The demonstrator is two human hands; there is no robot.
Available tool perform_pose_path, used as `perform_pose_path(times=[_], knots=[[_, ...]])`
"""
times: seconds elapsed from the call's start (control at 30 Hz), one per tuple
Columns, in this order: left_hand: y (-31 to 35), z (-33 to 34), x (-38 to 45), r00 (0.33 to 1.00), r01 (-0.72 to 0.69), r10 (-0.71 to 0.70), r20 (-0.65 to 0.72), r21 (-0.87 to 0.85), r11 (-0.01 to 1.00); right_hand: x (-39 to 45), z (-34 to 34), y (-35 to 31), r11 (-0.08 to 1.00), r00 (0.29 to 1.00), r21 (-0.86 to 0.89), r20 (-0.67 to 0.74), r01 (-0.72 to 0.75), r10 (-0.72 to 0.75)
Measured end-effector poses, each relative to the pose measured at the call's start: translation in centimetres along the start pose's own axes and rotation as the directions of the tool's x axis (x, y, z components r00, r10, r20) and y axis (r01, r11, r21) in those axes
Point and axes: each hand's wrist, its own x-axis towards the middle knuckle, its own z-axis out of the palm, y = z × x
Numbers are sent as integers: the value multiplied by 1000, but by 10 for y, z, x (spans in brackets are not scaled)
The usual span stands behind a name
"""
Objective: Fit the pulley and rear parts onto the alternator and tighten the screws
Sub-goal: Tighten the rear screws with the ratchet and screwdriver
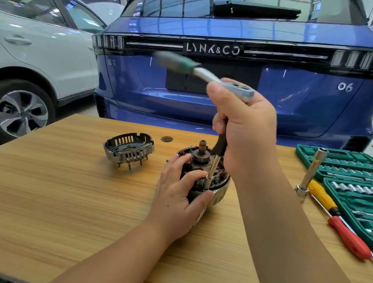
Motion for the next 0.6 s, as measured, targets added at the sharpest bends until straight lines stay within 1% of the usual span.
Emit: perform_pose_path(times=[0.03, 0.07, 0.1, 0.13, 0.17, 0.2, 0.27, 0.3, 0.33, 0.4, 0.47, 0.53, 0.57, 0.6], knots=[[-1, 0, 0, 1000, 0, 0, 3, 0, 1000, 1, -1, -1, 1000, 1000, -22, -18, -21, 20], [-1, 0, 0, 1000, -1, 1, 3, 2, 1000, 2, -3, -1, 998, 998, 9, 12, -57, 57], [0, 0, 0, 1000, -3, 3, 0, 2, 1000, 2, -5, -1, 992, 993, 81, 79, -95, 89], [0, 1, 0, 1000, -9, 9, -7, -1, 1000, 2, -5, 0, 982, 984, 149, 158, -112, 88], [0, 1, 0, 1000, -17, 17, -20, -6, 1000, 1, -4, 2, 978, 973, 189, 228, -88, 44], [0, 2, 0, 999, -26, 25, -34, -12, 1000, -1, -2, 4, 983, 964, 181, 265, -17, -32], [0, 3, 0, 999, -29, 28, -41, -25, 999, -3, 3, 8, 983, 946, 99, 273, 153, -175], [0, 3, 0, 999, -29, 27, -38, -32, 999, -4, 6, 11, 977, 937, 80, 278, 195, -210], [0, 2, 1, 999, -33, 31, -38, -37, 999, -6, 8, 13, 974, 931, 95, 288, 206, -225], [0, 0, 0, 999, -44, 43, -25, -30, 999, -8, 7, 13, 972, 923, 192, 331, 137, -196], [-1, -1, 0, 999, -28, 29, 24, -22, 999, -8, 4, 11, 960, 908, 278, 392, 38, -149], [1, -4, -1, 994, 49, -46, 94, -24, 999, -7, 3, 6, 971, 919, 239, 384, -7, -88], [3, -5, 0, 993, 67, -67, 97, -1, 998, -6, 3, 2, 982, 937, 184, 347, -26, -40], [5, -7, 0, 995, 57, -59, 78, 29, 998, -6, 5, -2, 991, 956, 123, 293, -47, 9]])
